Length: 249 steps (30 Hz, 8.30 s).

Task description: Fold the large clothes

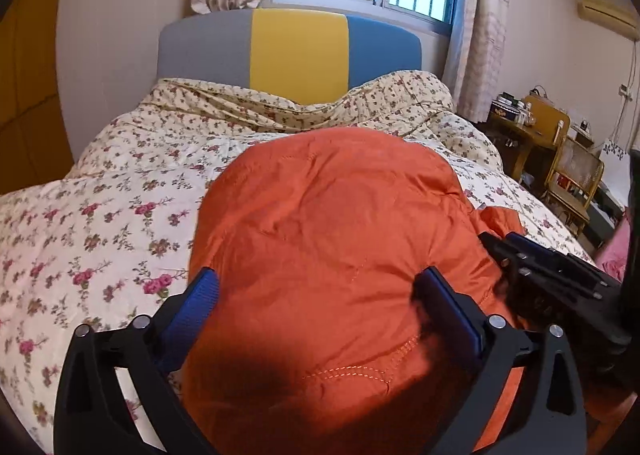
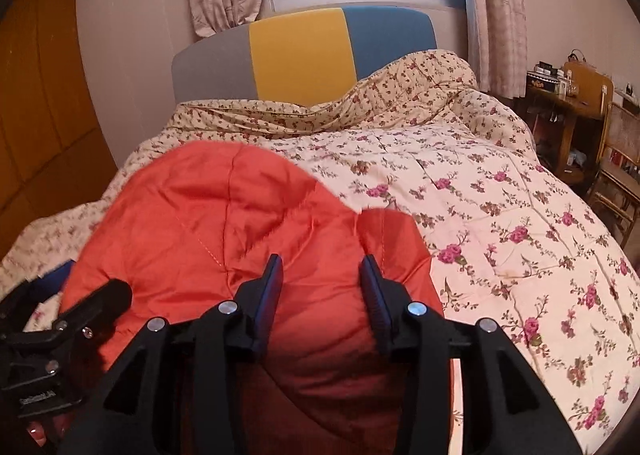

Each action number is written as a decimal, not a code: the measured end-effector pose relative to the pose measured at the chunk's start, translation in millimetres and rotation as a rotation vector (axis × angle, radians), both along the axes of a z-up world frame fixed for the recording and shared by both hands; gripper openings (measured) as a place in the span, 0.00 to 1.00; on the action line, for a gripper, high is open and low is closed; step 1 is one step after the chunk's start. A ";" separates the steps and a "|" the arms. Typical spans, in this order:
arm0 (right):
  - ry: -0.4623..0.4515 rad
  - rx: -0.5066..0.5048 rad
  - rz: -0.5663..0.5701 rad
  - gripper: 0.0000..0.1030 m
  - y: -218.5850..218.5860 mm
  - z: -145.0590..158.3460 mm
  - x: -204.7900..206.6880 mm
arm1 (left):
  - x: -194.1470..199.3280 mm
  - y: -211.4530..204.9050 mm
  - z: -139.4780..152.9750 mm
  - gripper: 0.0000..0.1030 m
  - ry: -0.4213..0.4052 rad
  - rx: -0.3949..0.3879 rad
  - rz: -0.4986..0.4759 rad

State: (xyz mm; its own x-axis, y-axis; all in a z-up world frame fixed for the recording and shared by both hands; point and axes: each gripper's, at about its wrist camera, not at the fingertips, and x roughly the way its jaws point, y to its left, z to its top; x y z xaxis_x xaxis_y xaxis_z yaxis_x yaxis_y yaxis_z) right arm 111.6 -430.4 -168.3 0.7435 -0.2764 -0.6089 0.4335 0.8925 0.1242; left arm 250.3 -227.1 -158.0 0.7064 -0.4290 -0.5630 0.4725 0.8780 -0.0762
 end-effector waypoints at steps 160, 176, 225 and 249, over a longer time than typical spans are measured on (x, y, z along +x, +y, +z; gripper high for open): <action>0.176 0.234 0.208 0.86 254.9 -17.7 32.5 | -42.4 284.2 7.9 0.92 0.013 0.058 0.300; 0.193 0.220 0.179 0.97 260.2 10.8 -0.9 | -83.0 303.2 10.9 0.97 0.121 -0.040 0.346; 0.063 0.000 0.285 0.98 320.9 61.2 -103.0 | -199.9 308.6 44.9 0.97 0.035 0.081 0.488; 0.060 -0.009 0.292 0.98 321.5 61.9 -105.4 | -199.8 306.6 41.9 0.97 0.046 0.078 0.486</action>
State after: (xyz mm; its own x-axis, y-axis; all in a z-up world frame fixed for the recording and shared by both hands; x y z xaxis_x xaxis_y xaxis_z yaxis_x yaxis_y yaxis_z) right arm 6.2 -109.0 -106.4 0.7553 -0.0620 -0.6524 0.1648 0.9815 0.0974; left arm 50.5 79.6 -116.1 0.7877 -0.0114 -0.6160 0.0045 0.9999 -0.0128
